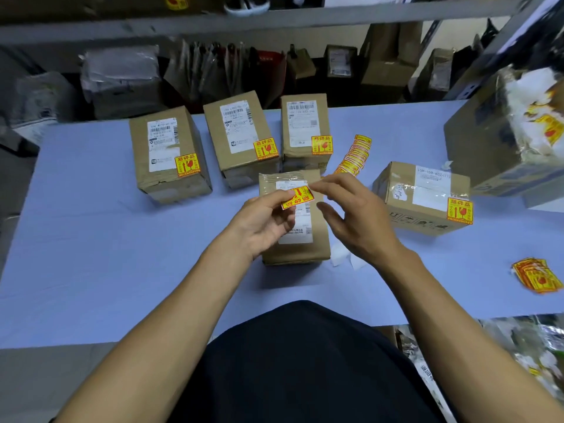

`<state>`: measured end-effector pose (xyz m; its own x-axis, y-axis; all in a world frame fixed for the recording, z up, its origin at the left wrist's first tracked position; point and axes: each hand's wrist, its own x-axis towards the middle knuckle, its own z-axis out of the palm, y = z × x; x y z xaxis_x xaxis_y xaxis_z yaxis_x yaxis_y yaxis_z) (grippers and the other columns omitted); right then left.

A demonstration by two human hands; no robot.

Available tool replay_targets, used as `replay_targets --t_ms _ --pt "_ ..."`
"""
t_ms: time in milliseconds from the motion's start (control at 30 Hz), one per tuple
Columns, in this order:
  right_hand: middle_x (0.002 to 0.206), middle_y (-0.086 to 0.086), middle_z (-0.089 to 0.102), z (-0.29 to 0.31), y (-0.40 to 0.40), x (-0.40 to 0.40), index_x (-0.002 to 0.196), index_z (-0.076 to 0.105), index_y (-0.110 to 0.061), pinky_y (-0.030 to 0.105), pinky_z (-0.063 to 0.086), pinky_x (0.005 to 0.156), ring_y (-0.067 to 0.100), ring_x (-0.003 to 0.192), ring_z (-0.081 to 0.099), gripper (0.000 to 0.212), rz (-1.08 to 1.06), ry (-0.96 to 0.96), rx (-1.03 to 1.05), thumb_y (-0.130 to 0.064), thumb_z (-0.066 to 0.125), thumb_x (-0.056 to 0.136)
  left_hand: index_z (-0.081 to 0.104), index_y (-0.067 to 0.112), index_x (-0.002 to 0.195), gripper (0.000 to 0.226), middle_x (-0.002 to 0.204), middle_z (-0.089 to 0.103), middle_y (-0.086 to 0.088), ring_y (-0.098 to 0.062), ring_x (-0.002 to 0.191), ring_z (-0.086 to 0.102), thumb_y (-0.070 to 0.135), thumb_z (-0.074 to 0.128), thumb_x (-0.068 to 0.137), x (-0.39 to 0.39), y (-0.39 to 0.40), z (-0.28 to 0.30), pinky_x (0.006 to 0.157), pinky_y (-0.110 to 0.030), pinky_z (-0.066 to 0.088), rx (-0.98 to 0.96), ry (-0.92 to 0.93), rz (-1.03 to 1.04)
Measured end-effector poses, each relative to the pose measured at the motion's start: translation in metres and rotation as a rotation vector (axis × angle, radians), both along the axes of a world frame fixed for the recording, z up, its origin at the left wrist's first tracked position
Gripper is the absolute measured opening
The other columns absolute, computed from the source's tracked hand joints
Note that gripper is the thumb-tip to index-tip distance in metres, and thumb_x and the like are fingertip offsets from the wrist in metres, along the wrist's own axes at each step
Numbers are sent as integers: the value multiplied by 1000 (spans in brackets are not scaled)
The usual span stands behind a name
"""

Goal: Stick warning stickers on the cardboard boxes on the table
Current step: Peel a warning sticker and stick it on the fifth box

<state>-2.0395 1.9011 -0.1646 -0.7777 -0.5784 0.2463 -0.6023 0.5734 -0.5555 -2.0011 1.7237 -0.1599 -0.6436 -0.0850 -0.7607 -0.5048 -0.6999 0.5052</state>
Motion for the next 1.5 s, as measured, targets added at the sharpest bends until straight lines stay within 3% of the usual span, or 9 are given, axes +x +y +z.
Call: replay_targets --t_ms 267,367,467,567,767,900,1100,1333,1500 --pt "93 1 69 -3 -17 4 94 70 -11 40 52 72 21 89 62 5 19 1 -84 -10 66 91 67 5 93 11 71 65 -8 -13 52 64 16 65 94 15 -9 -1 49 -21 55 23 -37 -98" --pt "80 -8 67 -2 -20 1 86 66 -13 31 54 72 10 78 62 7 -99 -523 -280 -8 65 90 67 17 103 17 92 65 -6 -19 77 67 31 61 97 23 -10 -7 64 -29 56 -326 40 -198" --pt "73 8 59 0 -21 -3 87 62 -8 31 59 66 23 75 60 7 -209 -1149 -544 -2 59 90 68 22 91 20 83 68 2 -16 78 66 33 54 100 28 -11 -7 64 -25 52 -473 177 -226" --pt "88 18 49 -1 -22 -2 91 59 -9 30 60 58 34 81 53 9 -283 -1354 -595 -1 53 90 70 19 87 23 74 69 1 -15 70 66 31 55 100 32 -10 -4 63 -26 54 -486 289 -255" --pt "73 8 60 -2 -26 2 85 62 -13 30 59 65 18 66 62 9 -318 -1254 -538 -9 59 93 69 16 87 6 77 70 -2 -14 69 68 21 67 91 32 -2 -8 70 -38 60 -860 345 -298" --pt "78 2 64 -7 -28 6 91 65 -16 25 58 64 12 67 61 12 -465 -952 -472 -28 67 92 62 18 80 9 76 64 6 -12 67 58 18 64 89 32 2 -13 55 -27 46 -1573 437 -259" --pt "73 1 70 0 -34 16 81 70 -14 29 59 62 15 70 67 27 -352 -1253 -645 -38 65 93 63 13 74 8 71 61 -3 -23 63 55 13 64 82 39 1 -28 41 -33 34 -2128 674 -394" --pt "66 -2 68 -5 -34 14 77 65 -14 24 57 60 10 64 64 18 -324 -1179 -559 -13 59 94 66 14 79 10 77 62 -2 -23 72 55 22 66 85 45 -2 -37 44 -33 37 -2119 766 -477" --pt "69 -2 69 -4 -17 5 76 68 -18 25 59 69 10 73 66 21 -169 -1147 -381 -15 58 94 64 20 108 23 115 59 3 -12 108 55 33 61 89 46 -6 -32 78 -19 50 -1312 584 -445"
